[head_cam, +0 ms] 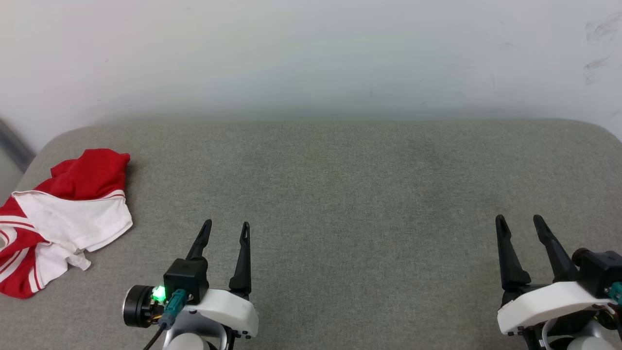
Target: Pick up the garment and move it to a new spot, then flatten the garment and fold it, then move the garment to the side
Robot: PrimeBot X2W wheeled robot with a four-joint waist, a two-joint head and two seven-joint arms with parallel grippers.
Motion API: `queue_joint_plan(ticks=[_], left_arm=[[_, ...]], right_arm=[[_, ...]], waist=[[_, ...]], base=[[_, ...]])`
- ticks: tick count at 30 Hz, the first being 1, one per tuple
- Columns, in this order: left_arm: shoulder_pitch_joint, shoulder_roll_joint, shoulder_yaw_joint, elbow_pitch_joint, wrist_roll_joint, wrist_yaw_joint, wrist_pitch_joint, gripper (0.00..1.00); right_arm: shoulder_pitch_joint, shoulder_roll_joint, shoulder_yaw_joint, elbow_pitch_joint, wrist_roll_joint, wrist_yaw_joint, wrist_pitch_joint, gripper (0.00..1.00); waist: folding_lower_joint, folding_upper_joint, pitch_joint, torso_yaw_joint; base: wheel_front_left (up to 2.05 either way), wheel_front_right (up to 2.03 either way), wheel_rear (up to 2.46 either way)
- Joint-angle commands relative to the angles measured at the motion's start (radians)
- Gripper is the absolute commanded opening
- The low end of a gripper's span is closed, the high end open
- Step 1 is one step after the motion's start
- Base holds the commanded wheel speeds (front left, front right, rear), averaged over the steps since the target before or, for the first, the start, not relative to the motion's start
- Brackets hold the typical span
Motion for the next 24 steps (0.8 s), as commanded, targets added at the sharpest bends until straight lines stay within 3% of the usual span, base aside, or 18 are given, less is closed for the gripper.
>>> queue_joint_plan(ticks=[1,24], left_arm=[[-0.01,0.002,-0.003,0.002,0.017,0.002,-0.009,1.0],[-0.016,0.001,0.002,0.017,0.016,0.005,-0.015,1.0]], right_arm=[[0.001,0.003,-0.002,-0.005,-0.016,0.0,-0.007,1.0],[-0.013,0.003,-0.005,0.016,-0.02,0.0,-0.025,1.0]], waist=[[0.0,0.0,0.001,0.0],[0.0,0.0,0.007,0.007]], base=[[0.0,0.0,0.0],[0.0,0.0,0.0]])
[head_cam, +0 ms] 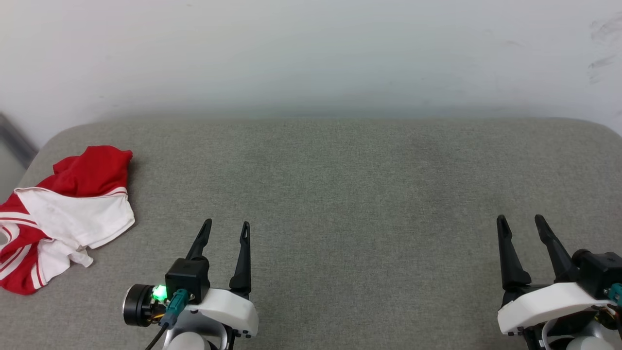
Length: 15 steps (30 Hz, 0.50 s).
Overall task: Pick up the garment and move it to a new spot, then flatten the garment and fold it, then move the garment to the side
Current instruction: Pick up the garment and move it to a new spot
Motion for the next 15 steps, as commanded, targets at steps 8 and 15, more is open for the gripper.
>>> queue_joint_plan(ticks=[8,15], left_arm=[[-0.023,0.001,0.004,-0.003,-0.013,0.005,-0.003,1.0],[-0.024,0.001,0.022,-0.015,-0.022,0.015,-0.003,1.0]], right_arm=[[0.005,0.003,0.009,-0.045,-0.023,0.0,0.001,1.0],[0.016,0.003,0.034,-0.095,-0.033,0.0,0.021,1.0]], waist=[[0.0,0.0,0.006,0.066],[0.0,0.0,0.02,0.19]], base=[[0.0,0.0,0.0],[0.0,0.0,0.0]])
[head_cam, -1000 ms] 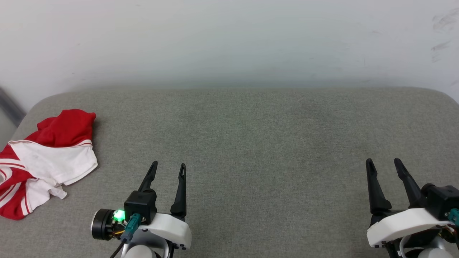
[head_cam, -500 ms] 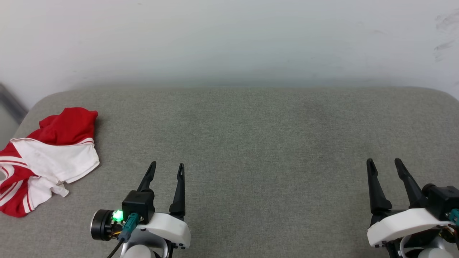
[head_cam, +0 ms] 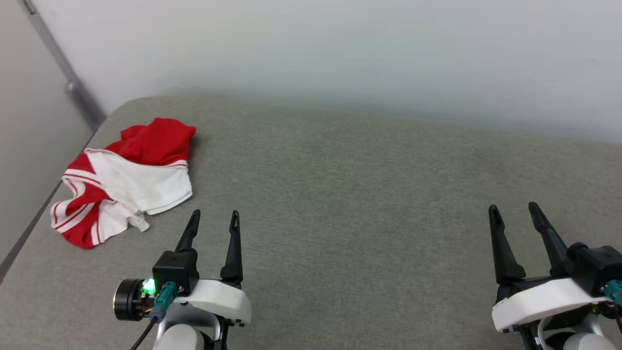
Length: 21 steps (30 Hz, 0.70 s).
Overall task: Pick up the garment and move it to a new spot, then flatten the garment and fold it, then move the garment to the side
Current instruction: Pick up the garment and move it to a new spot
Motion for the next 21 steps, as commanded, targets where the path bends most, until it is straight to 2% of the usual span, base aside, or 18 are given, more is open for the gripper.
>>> queue_joint_plan(ticks=[1,11,21], left_arm=[[-0.004,0.001,0.006,-0.005,-0.003,0.003,-0.002,1.0],[0.009,0.001,0.058,-0.034,-0.017,0.013,-0.002,1.0],[0.023,0.001,0.09,-0.053,-0.026,0.021,-0.002,1.0]], right_arm=[[0.008,0.003,0.004,-0.014,-0.002,0.0,0.006,1.0],[0.002,0.003,0.035,-0.061,-0.014,0.0,0.034,1.0],[-0.018,0.003,0.062,-0.082,-0.035,0.0,0.054,1.0]], waist=[[0.0,0.0,0.011,0.068],[0.0,0.0,0.028,0.247],[0.0,0.0,0.043,0.332]], base=[[0.0,0.0,0.0],[0.0,0.0,0.0],[0.0,0.0,0.0]])
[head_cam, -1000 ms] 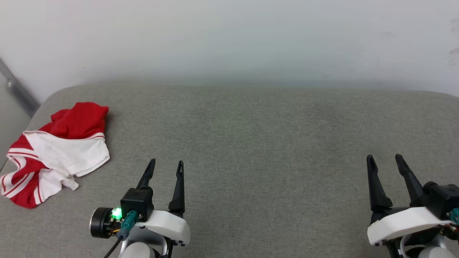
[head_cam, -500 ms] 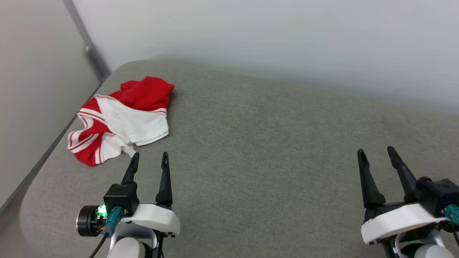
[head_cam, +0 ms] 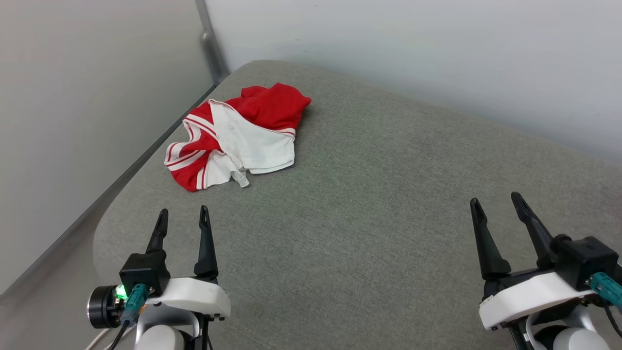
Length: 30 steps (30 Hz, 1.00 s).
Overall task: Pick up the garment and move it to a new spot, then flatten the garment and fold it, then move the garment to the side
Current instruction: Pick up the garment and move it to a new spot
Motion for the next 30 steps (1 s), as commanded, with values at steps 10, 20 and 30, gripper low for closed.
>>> queue_joint_plan(ticks=[10,20,30], left_arm=[[-0.061,0.002,0.046,0.003,0.009,-0.001,-0.002,1.0],[-0.346,0.071,0.104,0.097,-0.034,-0.018,0.082,1.0],[-0.65,0.239,0.139,0.178,-0.131,-0.101,0.513,1.0]], right_arm=[[-0.046,-0.009,0.025,-0.025,-0.027,0.0,0.024,1.0],[-0.095,-0.045,0.014,-0.094,-0.026,0.0,0.059,1.0],[-0.199,-0.089,0.001,-0.186,-0.015,0.0,0.076,1.0]], waist=[[0.0,0.0,0.04,-0.016],[0.0,0.0,0.159,-0.1],[0.0,0.0,0.391,-0.219]], base=[[0.0,0.0,0.0],[0.0,0.0,0.0],[0.0,0.0,0.0]])
